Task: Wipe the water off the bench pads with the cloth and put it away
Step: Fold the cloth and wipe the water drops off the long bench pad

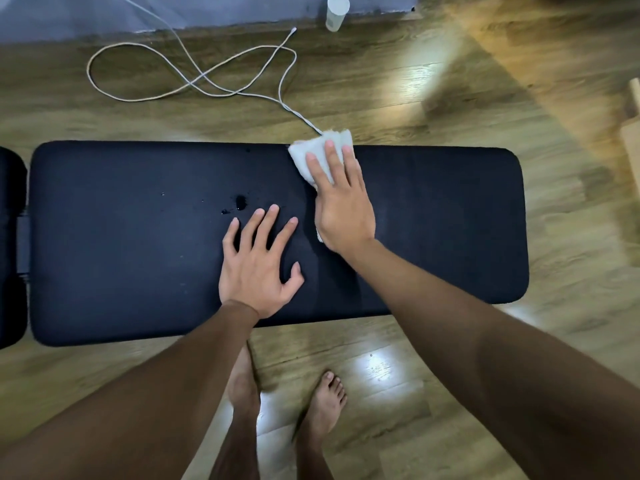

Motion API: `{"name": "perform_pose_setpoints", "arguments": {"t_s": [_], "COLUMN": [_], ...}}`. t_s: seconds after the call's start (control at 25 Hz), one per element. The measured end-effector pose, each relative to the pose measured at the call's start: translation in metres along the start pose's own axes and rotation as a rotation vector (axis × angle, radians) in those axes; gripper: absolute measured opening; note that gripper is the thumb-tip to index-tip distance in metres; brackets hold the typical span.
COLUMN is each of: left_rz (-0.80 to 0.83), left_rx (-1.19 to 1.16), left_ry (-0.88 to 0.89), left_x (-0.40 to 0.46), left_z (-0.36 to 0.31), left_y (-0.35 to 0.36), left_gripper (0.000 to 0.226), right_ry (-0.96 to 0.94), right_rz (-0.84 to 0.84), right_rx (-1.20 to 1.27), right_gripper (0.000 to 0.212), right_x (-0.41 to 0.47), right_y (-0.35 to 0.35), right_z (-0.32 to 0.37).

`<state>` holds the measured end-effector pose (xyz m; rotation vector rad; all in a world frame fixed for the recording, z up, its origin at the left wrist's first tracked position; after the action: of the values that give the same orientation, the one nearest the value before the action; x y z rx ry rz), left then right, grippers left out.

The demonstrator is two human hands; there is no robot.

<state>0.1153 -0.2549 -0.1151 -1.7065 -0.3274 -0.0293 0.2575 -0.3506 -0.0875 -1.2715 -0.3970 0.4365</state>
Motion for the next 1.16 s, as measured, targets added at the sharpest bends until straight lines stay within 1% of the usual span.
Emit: {"name": "perform_pose_setpoints", "arguments": {"t_s": [0.2, 0.32, 0.4, 0.52, 0.64, 0.76, 0.88, 0.96, 1.04, 1.16], "left_rz": [0.063, 0.088, 0.069, 0.034, 0.060, 0.095, 0.107, 0.122, 0.128, 0.124], "left_rx": [-0.004, -0.032, -0.036, -0.011, 0.057, 0.079, 0.067, 0.075, 0.078, 0.070], "left_ry": [0.012, 0.020, 0.014, -0.016, -0.039, -0.036, -0.050, -0.050, -0.046, -0.035], "left_x": [0.002, 0.003, -0.002, -0.012, -0.009, -0.007, -0.009, -0.009, -0.008, -0.009], "left_z": [-0.003, -0.003, 0.006, 0.041, 0.074, 0.080, 0.079, 0.079, 0.080, 0.080], "left_y": [-0.008, -0.014, -0.021, -0.031, -0.028, -0.018, -0.016, -0.017, -0.017, -0.016], "left_gripper": [0.075, 0.077, 0.079, 0.080, 0.083, 0.083, 0.084, 0.084, 0.083, 0.083], "right_ry": [0.075, 0.122, 0.144, 0.148, 0.069, 0.026, 0.061, 0.089, 0.112, 0.129], "right_rz": [-0.024, -0.054, -0.053, -0.034, -0.008, 0.014, 0.029, 0.030, 0.018, -0.025], "right_rx": [0.009, 0.030, 0.035, 0.027, 0.009, 0.006, -0.005, -0.013, -0.003, -0.008], "right_gripper": [0.062, 0.063, 0.063, 0.062, 0.061, 0.062, 0.062, 0.062, 0.062, 0.065], "right_x": [-0.105, -0.135, -0.133, -0.128, -0.108, -0.052, 0.007, 0.026, 0.026, -0.006], "right_y": [-0.006, -0.003, -0.002, -0.002, -0.001, 0.005, 0.009, 0.010, 0.010, 0.009], "right_z": [0.014, 0.021, 0.022, 0.021, 0.025, 0.029, 0.032, 0.032, 0.032, 0.039]}}
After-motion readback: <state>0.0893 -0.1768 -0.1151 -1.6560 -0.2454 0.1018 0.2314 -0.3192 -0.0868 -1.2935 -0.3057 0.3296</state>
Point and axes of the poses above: each hand's wrist, its own x-axis towards the middle knuckle, its own y-axis out of the palm, z = x × y, the point moved 6 cm from there along x, towards the middle knuckle, and after that the axes turned 9 degrees about -z, right-handed, at the moved point
